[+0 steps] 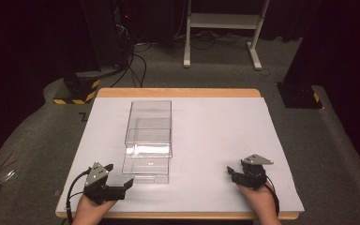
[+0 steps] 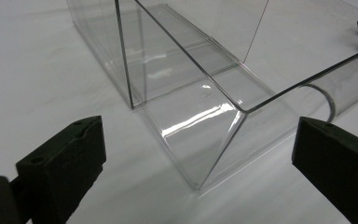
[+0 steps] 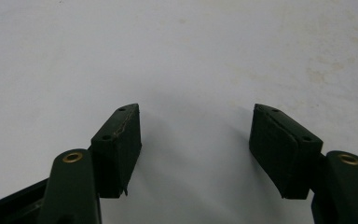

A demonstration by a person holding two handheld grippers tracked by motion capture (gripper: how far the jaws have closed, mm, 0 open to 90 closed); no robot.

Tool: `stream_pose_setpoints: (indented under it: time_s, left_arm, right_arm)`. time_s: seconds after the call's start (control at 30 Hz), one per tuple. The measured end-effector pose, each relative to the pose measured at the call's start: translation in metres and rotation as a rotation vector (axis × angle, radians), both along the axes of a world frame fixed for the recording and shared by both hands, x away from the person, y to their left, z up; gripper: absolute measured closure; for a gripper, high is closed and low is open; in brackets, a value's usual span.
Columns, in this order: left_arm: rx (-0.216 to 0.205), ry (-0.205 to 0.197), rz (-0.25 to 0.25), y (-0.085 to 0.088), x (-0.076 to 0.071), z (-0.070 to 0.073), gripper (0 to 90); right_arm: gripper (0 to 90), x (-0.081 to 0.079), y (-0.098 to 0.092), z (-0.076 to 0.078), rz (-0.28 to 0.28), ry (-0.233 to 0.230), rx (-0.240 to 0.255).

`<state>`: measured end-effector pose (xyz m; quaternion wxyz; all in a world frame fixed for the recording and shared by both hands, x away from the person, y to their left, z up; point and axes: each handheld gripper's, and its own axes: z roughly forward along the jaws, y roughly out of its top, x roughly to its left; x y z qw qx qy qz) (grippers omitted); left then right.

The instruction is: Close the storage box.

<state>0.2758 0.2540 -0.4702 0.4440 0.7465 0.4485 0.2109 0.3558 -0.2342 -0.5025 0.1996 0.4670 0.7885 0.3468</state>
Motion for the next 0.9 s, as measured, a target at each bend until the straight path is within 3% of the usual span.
stream_pose_setpoints:
  time_s: [0.37,0.9]
  left_arm:
    - [0.010,-0.007,-0.009,-0.009,0.008,-0.007,4.4]
    - [-0.006,-0.033,0.028,-0.012,0.016,-0.009,4.6]
  right_arm:
    - [34.1,0.000,0.001,0.000,0.000,-0.002,-0.005]
    - [34.3,0.000,0.001,0.000,-0.002,-0.003,-0.011]
